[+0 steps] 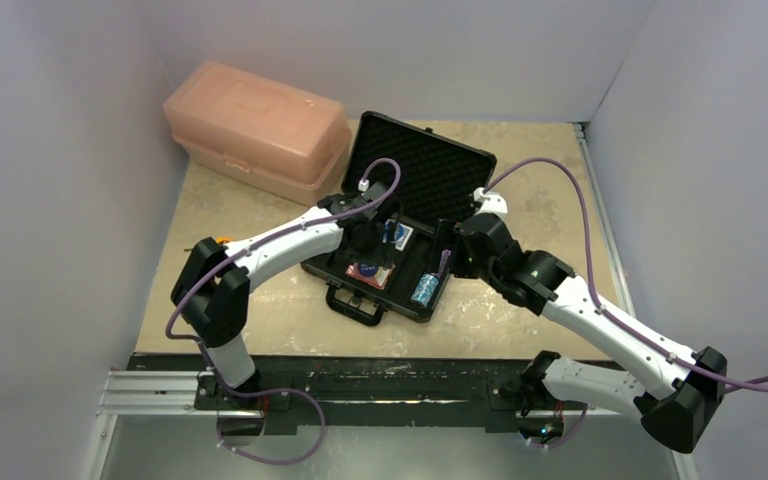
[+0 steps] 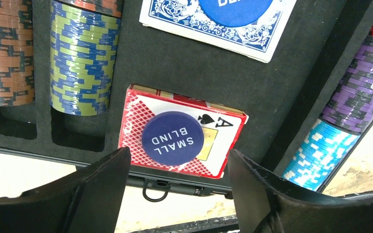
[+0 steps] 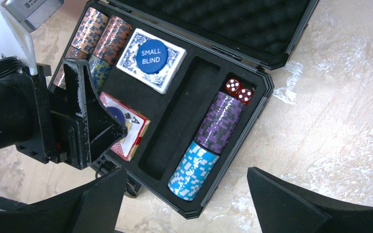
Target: Pack up texas hold em set
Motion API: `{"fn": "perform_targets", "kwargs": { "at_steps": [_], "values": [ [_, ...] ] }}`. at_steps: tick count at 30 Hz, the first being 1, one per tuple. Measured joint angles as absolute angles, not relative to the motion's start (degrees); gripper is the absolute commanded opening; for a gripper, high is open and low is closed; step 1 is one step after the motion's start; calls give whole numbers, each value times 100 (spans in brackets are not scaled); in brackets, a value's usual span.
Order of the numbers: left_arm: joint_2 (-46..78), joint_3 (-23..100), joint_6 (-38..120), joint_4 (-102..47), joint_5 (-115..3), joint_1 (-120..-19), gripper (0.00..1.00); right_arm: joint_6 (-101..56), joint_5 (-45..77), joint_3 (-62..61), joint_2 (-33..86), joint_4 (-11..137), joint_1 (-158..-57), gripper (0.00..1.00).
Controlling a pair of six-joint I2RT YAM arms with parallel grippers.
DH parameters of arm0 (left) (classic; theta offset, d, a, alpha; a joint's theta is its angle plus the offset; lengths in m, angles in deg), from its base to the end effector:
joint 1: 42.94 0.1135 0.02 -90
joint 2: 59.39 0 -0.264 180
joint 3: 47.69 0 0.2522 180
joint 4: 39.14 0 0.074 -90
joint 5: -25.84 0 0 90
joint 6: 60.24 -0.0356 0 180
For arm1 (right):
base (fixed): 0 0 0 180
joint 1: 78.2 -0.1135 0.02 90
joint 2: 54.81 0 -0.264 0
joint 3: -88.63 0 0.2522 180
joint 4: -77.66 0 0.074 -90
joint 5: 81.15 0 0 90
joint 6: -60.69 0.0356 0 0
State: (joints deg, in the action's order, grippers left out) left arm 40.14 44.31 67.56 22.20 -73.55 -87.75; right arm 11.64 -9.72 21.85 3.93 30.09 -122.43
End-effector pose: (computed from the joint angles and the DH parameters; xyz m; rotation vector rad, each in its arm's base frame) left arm 0.2546 -0.2447 0.2390 0.1262 2.7504 -0.1691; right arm 0.1626 0.1424 0.3059 0.1089 2.2535 0.4467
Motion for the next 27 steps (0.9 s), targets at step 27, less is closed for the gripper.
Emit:
{"fn": "perform_targets", "kwargs": {
  "at_steps": [27],
  "values": [
    [233, 2813, 5368, 928, -8115, -8878, 78, 952, -1424, 2196, -877, 3296, -12243, 99]
  ]
}}
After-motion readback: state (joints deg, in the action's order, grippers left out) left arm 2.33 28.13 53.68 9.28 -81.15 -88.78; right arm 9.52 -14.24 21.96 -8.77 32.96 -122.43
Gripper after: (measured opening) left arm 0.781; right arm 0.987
